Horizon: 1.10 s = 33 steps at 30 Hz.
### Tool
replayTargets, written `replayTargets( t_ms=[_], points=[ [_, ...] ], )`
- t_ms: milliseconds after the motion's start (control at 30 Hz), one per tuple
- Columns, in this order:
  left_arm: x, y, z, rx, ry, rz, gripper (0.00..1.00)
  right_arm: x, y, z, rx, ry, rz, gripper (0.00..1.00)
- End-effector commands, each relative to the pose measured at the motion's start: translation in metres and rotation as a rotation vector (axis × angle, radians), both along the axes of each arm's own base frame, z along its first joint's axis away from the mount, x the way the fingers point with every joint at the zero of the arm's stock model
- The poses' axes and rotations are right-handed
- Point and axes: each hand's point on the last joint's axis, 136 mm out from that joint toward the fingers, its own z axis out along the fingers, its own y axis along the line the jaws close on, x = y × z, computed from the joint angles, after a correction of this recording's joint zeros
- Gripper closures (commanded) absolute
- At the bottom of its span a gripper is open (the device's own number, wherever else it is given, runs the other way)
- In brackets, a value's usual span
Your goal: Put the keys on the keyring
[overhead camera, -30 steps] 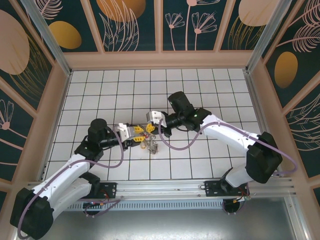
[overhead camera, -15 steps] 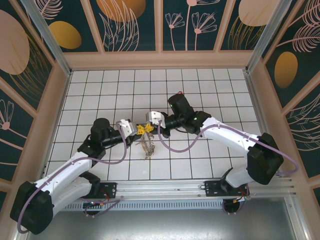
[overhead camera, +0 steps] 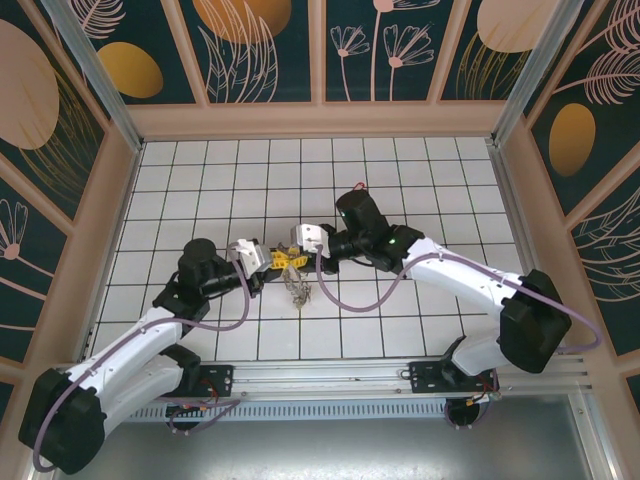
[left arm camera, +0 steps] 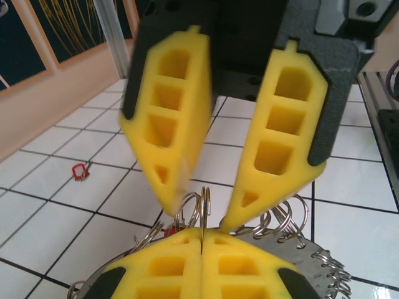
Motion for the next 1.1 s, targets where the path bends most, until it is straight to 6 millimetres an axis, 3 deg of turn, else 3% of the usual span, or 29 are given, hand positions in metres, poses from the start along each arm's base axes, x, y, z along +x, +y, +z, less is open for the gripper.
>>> replayTargets(
  t_ms=[0, 200, 367, 500, 967, 1067],
  points=[
    [-0.012, -0.002, 0.044, -0.109, -0.147, -0.048, 1.0, -0.01, -0.007, 0.011, 0.019, -0.025, 0.04, 0.68],
    [-0.017, -0.004, 0.04, -0.114, -0.116, -0.074, 1.0, -0.011, -0.027, 0.019, 0.015, -0.015, 0.04, 0.57],
    [-0.022, -0.005, 0.041, -0.114, -0.134, -0.105, 1.0, -0.012, -0.044, 0.041, 0.079, 0.02, 0.063, 0.56],
    [-0.03, -0.008, 0.04, -0.106, -0.141, -0.165, 1.0, -0.005, -0.049, 0.034, 0.053, -0.047, 0.015, 0.57],
    [-0.048, -0.015, 0.042, -0.089, -0.157, -0.306, 1.0, -0.019, -0.019, 0.004, -0.055, -0.109, 0.082, 0.6],
    [-0.051, -0.015, 0.043, -0.089, -0.163, -0.328, 1.0, -0.022, -0.015, 0.007, -0.031, -0.086, 0.095, 0.7]
  ],
)
